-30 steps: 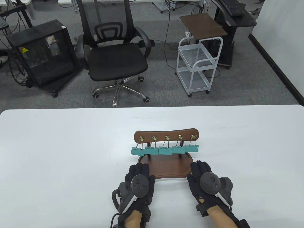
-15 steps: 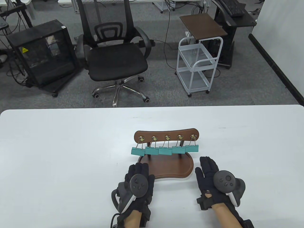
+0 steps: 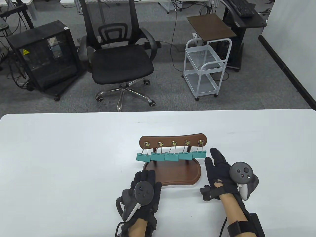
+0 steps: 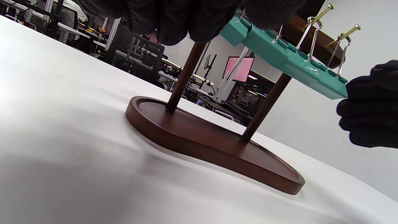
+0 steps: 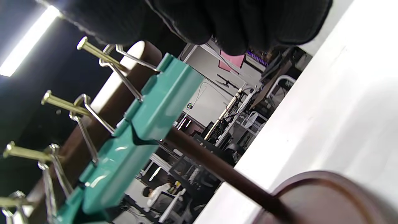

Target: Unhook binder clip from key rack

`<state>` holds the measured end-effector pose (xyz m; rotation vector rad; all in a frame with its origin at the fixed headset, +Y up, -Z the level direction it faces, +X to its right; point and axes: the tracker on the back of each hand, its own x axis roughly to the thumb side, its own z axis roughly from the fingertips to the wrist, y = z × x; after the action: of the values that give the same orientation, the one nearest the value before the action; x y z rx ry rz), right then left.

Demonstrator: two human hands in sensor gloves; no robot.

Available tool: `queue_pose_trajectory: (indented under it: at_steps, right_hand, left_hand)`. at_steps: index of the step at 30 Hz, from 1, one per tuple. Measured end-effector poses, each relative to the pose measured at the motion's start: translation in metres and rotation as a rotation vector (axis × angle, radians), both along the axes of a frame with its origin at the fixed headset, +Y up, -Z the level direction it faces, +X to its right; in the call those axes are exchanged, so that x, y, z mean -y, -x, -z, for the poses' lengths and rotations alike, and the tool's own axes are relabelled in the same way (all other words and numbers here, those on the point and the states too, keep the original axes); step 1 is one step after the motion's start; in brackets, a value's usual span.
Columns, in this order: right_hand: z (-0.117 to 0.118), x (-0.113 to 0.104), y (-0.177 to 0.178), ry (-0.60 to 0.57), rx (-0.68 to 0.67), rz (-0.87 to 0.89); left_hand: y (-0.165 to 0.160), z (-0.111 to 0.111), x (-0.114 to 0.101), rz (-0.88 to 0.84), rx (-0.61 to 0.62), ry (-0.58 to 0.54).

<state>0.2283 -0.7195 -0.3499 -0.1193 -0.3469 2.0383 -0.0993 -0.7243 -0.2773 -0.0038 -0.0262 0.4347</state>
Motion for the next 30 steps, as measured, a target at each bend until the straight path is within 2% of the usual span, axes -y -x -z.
queue_pose_trajectory:
  at_steps: [4, 17, 30]
  right_hand:
    - [0.009, 0.003, -0.001, 0.027, -0.022, 0.115]
    - [0.021, 0.021, 0.008, 0.147, -0.076, 0.308]
    - [0.021, 0.021, 0.0, 0.161, -0.081, 0.342]
  left_hand:
    - [0.0, 0.0, -0.001, -0.01, 0.004, -0.004]
    - [0.001, -0.001, -0.001, -0.013, 0.001, 0.002]
    - [0.002, -0.001, -0.001, -0.012, 0.0, 0.005]
